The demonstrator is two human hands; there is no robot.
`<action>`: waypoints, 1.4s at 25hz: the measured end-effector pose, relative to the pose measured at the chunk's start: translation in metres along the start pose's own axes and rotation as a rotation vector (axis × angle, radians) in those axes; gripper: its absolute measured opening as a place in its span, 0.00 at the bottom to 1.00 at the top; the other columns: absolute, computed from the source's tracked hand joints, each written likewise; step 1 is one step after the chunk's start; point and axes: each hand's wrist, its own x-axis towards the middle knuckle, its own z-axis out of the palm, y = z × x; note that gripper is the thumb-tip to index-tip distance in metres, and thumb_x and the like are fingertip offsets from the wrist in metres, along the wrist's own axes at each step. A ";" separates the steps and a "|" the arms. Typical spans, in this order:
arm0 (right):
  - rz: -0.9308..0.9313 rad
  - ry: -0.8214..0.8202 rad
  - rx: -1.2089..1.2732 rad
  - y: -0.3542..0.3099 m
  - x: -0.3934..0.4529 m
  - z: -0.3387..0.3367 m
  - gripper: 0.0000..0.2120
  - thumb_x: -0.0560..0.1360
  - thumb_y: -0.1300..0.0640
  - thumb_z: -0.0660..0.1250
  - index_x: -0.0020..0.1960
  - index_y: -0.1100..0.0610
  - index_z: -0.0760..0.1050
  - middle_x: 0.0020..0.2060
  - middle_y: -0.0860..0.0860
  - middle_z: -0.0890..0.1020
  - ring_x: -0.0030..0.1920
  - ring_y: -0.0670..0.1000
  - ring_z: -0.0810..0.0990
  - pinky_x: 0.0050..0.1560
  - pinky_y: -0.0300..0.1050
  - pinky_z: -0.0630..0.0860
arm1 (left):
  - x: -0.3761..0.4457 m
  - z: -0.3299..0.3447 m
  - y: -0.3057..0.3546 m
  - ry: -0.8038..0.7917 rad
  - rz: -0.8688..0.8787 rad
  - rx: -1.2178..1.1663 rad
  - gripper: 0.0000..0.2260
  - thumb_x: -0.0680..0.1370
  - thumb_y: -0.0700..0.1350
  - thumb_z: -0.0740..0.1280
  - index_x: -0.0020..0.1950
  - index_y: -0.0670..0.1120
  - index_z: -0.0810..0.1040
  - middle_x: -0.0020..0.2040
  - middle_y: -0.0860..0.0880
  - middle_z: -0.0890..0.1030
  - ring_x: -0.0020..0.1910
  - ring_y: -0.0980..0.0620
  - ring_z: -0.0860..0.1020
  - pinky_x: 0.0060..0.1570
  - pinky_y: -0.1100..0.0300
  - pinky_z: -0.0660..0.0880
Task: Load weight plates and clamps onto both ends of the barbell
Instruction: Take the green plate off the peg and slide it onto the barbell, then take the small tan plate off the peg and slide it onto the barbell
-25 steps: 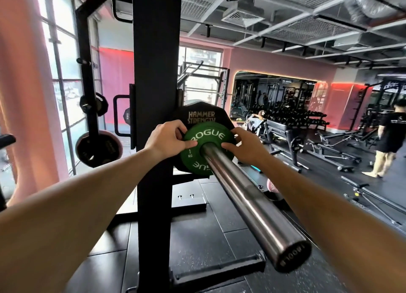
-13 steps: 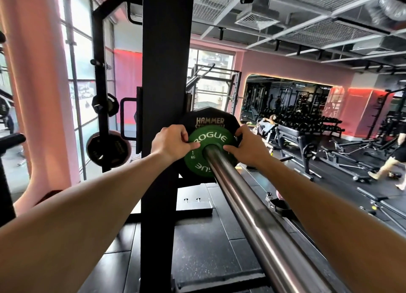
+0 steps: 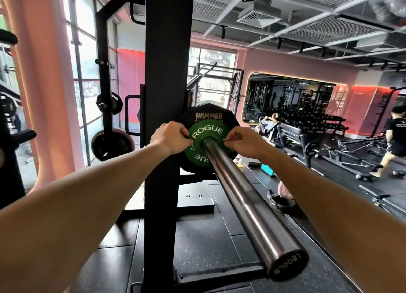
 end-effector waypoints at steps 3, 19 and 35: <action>-0.044 -0.008 -0.001 -0.019 -0.026 -0.022 0.02 0.74 0.56 0.74 0.44 0.54 0.81 0.45 0.55 0.85 0.49 0.57 0.84 0.55 0.54 0.80 | -0.017 -0.022 0.009 -0.066 0.037 -0.042 0.06 0.70 0.51 0.78 0.37 0.55 0.83 0.37 0.53 0.85 0.37 0.52 0.82 0.44 0.55 0.82; -0.348 -0.200 -0.005 -0.203 -0.131 0.018 0.06 0.72 0.52 0.75 0.44 0.54 0.83 0.39 0.51 0.85 0.45 0.52 0.85 0.50 0.45 0.79 | -0.177 -0.210 -0.024 -0.014 -0.111 0.145 0.04 0.72 0.49 0.77 0.41 0.52 0.84 0.34 0.50 0.84 0.30 0.53 0.81 0.26 0.64 0.76; -0.388 -0.365 0.043 -0.390 -0.084 0.304 0.10 0.71 0.57 0.75 0.33 0.50 0.79 0.32 0.44 0.81 0.36 0.46 0.81 0.43 0.45 0.76 | -0.193 -0.387 -0.312 -0.033 -0.282 0.215 0.07 0.75 0.47 0.75 0.50 0.46 0.83 0.41 0.49 0.82 0.43 0.48 0.83 0.40 0.58 0.79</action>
